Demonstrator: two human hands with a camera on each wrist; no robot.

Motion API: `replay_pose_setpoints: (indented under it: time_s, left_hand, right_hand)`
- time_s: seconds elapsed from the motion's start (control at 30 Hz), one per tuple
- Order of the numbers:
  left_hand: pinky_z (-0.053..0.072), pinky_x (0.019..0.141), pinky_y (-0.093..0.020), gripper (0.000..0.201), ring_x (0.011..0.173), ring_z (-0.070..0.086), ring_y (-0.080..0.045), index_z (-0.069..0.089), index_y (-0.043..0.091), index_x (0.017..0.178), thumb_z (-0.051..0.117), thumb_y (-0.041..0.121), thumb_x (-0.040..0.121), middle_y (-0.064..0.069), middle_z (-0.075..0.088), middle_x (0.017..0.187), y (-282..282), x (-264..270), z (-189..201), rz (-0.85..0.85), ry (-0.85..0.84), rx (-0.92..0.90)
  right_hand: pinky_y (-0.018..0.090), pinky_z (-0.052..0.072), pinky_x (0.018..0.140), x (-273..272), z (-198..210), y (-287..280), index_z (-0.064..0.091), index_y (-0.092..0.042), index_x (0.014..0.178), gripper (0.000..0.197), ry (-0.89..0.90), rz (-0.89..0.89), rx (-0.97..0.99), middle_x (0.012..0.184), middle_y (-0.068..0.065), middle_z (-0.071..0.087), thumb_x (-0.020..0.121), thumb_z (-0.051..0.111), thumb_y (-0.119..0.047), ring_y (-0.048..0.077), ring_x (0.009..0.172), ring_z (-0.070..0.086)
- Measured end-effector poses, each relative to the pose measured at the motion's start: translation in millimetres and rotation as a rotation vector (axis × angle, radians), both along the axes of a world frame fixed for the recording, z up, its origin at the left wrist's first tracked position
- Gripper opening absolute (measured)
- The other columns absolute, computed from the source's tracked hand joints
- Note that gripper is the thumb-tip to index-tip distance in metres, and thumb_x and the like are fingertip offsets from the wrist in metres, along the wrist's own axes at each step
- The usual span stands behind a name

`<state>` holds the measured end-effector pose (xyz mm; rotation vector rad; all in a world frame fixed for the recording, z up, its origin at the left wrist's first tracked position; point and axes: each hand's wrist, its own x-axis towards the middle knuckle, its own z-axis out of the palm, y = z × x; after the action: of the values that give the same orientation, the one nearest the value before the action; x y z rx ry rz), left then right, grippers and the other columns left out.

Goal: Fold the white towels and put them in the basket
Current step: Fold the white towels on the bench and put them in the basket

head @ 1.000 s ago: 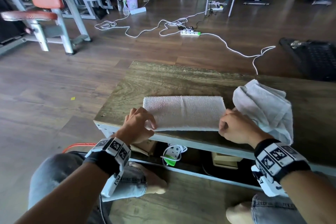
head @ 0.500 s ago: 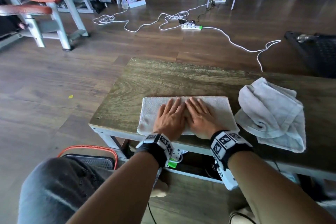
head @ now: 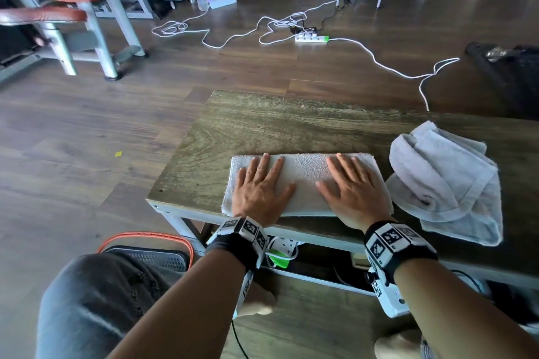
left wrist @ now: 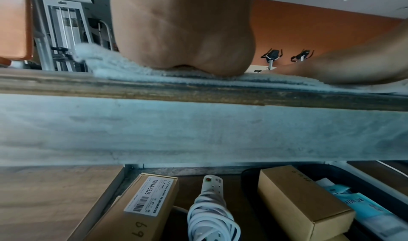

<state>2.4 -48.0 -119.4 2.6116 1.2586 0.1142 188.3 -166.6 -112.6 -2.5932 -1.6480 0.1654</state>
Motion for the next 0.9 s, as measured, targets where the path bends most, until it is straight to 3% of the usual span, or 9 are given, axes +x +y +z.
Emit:
replay_pose_setpoints:
  time_s: [0.27,0.5,0.57,0.63,0.7,0.73,0.8,0.83,0.9]
  left_hand:
    - [0.000,0.121,-0.051,0.078,0.150,-0.007,-0.013,-0.003,0.043,0.152,0.003,0.081,0.084,0.011,-0.005,0.163,2,-18,2,0.094,-0.003,-0.002]
    - [-0.001,0.121,-0.051,0.077,0.150,-0.009,-0.017,-0.005,0.039,0.153,0.002,0.078,0.087,0.009,-0.008,0.163,1,-37,5,0.130,0.010,-0.011]
    - [0.000,0.121,-0.052,0.077,0.151,-0.006,-0.022,-0.005,0.039,0.153,0.003,0.077,0.087,0.008,-0.007,0.163,0,-37,7,0.128,0.008,-0.020]
    - [0.001,0.120,-0.053,0.076,0.151,-0.002,-0.026,-0.003,0.037,0.153,0.005,0.076,0.088,0.006,-0.004,0.164,-2,-35,8,0.144,-0.005,-0.014]
    - [0.004,0.119,-0.055,0.077,0.150,0.003,-0.030,0.001,0.033,0.153,0.009,0.075,0.089,0.002,0.001,0.164,-8,-32,10,0.176,0.006,-0.010]
    - [0.009,0.118,-0.056,0.078,0.149,0.008,-0.032,0.006,0.031,0.153,0.012,0.074,0.089,0.000,0.005,0.164,-12,-30,13,0.201,0.021,0.005]
    - [0.024,0.111,-0.055,0.079,0.139,0.025,-0.035,0.020,0.024,0.149,0.021,0.074,0.088,-0.009,0.020,0.157,-21,-25,22,0.251,0.105,0.071]
    - [0.029,0.106,-0.052,0.079,0.132,0.031,-0.034,0.025,0.022,0.145,0.024,0.074,0.087,-0.011,0.026,0.150,-26,-23,28,0.276,0.161,0.092]
    - [0.029,0.101,-0.049,0.078,0.123,0.035,-0.031,0.033,0.023,0.139,0.027,0.077,0.084,-0.012,0.034,0.140,-37,-18,39,0.325,0.216,0.081]
  right_hand:
    - [0.054,0.001,0.123,16,-1,-15,-0.007,-0.039,0.157,0.081,0.110,-0.086,-0.018,0.165,-0.013,-0.016,0.087,0.001,-0.080,0.011,0.152,-0.019]
    - [0.056,0.001,0.123,19,4,-20,-0.007,-0.037,0.157,0.079,0.110,-0.116,-0.070,0.166,-0.010,-0.017,0.089,0.001,-0.076,0.021,0.155,-0.007]
    - [0.058,0.001,0.122,17,12,-15,-0.001,-0.036,0.157,0.078,0.077,-0.144,-0.123,0.167,-0.008,-0.012,0.091,0.006,-0.075,0.025,0.155,-0.006]
    - [0.057,0.007,0.119,11,27,-11,0.019,-0.031,0.154,0.072,0.001,-0.164,-0.161,0.167,0.004,0.007,0.094,0.019,-0.071,0.031,0.153,0.005]
    - [0.052,0.032,0.108,-1,40,-12,0.051,-0.021,0.128,0.051,-0.151,-0.121,-0.049,0.138,0.018,0.046,0.094,0.037,-0.056,0.035,0.130,0.038]
    - [0.046,0.042,0.094,-9,44,-15,0.057,-0.016,0.109,0.038,-0.195,-0.056,0.070,0.114,0.014,0.058,0.093,0.043,-0.048,0.033,0.111,0.050]
    - [0.034,0.043,0.067,-24,46,-23,0.052,-0.016,0.084,0.025,-0.110,0.097,0.232,0.078,0.003,0.061,0.094,0.044,-0.037,0.025,0.078,0.060]
    - [0.032,0.039,0.060,-30,44,-27,0.049,-0.017,0.079,0.025,-0.012,0.146,0.232,0.069,0.000,0.058,0.096,0.043,-0.035,0.022,0.068,0.058]
    - [0.029,0.038,0.055,-36,38,-34,0.048,-0.018,0.078,0.025,0.120,0.179,0.231,0.069,-0.002,0.056,0.097,0.044,-0.033,0.019,0.066,0.056]
